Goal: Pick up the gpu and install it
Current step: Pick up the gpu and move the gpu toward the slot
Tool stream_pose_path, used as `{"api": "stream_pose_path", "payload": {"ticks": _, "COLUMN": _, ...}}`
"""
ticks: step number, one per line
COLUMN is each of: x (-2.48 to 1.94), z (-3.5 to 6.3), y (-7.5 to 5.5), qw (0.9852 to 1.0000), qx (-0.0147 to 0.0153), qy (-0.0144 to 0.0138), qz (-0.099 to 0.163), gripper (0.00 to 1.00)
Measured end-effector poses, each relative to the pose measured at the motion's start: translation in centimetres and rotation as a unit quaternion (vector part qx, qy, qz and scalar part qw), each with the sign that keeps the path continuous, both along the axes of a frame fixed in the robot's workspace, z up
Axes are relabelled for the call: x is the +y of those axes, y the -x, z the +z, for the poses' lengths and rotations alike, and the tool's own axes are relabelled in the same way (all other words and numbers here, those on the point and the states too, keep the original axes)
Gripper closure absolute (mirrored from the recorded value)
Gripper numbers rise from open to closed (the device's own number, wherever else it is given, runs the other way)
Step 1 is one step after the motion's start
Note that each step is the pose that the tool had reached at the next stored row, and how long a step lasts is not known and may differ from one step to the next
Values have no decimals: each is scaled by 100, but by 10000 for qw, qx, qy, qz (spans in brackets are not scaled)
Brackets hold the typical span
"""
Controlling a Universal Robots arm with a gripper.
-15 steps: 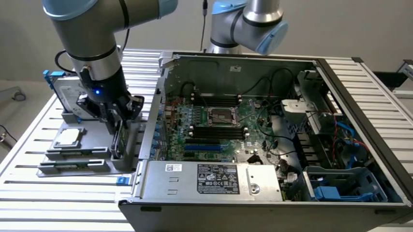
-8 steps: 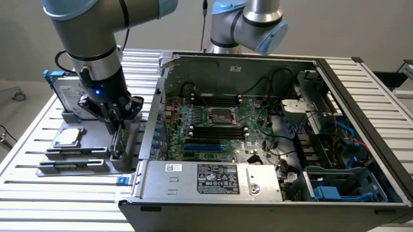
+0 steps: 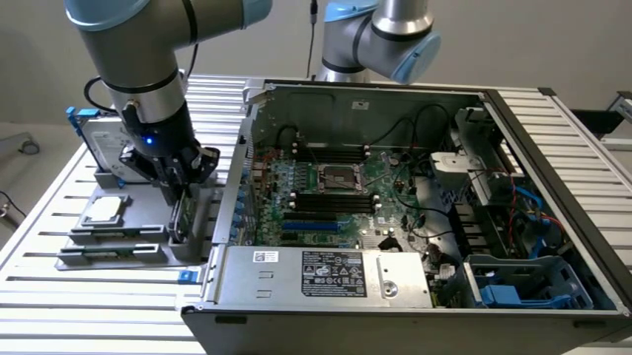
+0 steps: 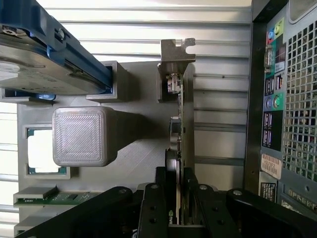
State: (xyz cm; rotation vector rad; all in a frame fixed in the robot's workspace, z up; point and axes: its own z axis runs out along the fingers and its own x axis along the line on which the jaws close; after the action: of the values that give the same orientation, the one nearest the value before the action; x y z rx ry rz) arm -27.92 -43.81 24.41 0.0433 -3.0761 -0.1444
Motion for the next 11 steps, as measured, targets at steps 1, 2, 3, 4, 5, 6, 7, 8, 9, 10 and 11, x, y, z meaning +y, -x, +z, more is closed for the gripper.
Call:
{"api": "stream_pose_path", "payload": {"ticks": 1, "x": 0, "z": 0, "y": 0, "qw": 10000, "qx": 0, "qy": 0, "qz": 0, "gripper": 74}}
{"api": "stream_pose_path", "payload": {"ticks": 2, "x": 0, "z": 4, "y": 0, "qw": 10000, "qx": -2, "qy": -2, "qz": 0, "gripper": 74}}
{"api": "stream_pose_path", "payload": {"ticks": 3, "x": 1, "z": 16, "y": 0, "qw": 10000, "qx": -2, "qy": -2, "qz": 0, "gripper": 74}}
{"api": "stream_pose_path", "payload": {"ticks": 4, "x": 0, "z": 33, "y": 0, "qw": 10000, "qx": -1, "qy": -1, "qz": 0, "gripper": 74}}
{"api": "stream_pose_path", "payload": {"ticks": 5, "x": 0, "z": 53, "y": 0, "qw": 10000, "qx": 0, "qy": -2, "qz": 0, "gripper": 74}}
{"api": "stream_pose_path", "payload": {"ticks": 6, "x": 0, "z": 71, "y": 0, "qw": 10000, "qx": 0, "qy": -6, "qz": 0, "gripper": 74}}
{"api": "stream_pose_path", "payload": {"ticks": 7, "x": 0, "z": 89, "y": 0, "qw": 10000, "qx": -1, "qy": -13, "qz": 0, "gripper": 74}}
{"api": "stream_pose_path", "payload": {"ticks": 8, "x": 0, "z": 106, "y": 0, "qw": 10000, "qx": 0, "qy": -21, "qz": 0, "gripper": 74}}
{"api": "stream_pose_path", "payload": {"ticks": 9, "x": 0, "z": 125, "y": 0, "qw": 10000, "qx": 0, "qy": -33, "qz": 0, "gripper": 74}}
{"api": "stream_pose_path", "payload": {"ticks": 10, "x": 0, "z": 146, "y": 0, "qw": 10000, "qx": 0, "qy": -47, "qz": 0, "gripper": 74}}
{"api": "stream_pose_path", "payload": {"ticks": 11, "x": 0, "z": 167, "y": 0, "qw": 10000, "qx": 0, "qy": -59, "qz": 0, "gripper": 74}}
